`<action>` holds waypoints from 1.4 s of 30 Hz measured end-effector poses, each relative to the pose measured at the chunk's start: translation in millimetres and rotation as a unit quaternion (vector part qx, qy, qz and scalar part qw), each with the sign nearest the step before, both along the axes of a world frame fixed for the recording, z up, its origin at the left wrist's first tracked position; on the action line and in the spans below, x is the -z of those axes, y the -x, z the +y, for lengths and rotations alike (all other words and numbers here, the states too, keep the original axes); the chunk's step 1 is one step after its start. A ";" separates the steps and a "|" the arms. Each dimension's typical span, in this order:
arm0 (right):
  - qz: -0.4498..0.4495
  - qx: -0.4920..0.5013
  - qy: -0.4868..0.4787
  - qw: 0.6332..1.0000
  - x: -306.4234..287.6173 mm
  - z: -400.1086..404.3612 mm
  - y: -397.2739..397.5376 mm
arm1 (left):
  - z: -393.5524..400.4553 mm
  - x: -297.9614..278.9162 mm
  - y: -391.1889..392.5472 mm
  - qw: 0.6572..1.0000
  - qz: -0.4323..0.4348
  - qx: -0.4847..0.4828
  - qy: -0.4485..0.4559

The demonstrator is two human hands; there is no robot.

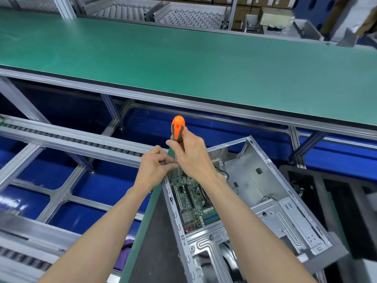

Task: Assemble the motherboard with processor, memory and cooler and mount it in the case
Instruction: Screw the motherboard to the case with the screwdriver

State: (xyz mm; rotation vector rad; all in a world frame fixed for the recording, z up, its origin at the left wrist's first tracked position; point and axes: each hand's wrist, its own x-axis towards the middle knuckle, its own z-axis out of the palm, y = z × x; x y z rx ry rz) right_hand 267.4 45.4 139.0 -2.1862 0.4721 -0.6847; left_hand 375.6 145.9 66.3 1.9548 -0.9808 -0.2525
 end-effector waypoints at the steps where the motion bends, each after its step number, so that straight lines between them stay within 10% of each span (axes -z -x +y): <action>1: 0.000 0.000 -0.001 1.000 0.8 -0.2 -0.7 | -0.2 0.2 -0.3 1.000 0.000 -0.002 0.000; 42: 0.000 -0.039 0.186 0.982 -51.0 0.0 -8.6 | -1.1 2.3 11.3 0.999 0.005 -0.037 0.005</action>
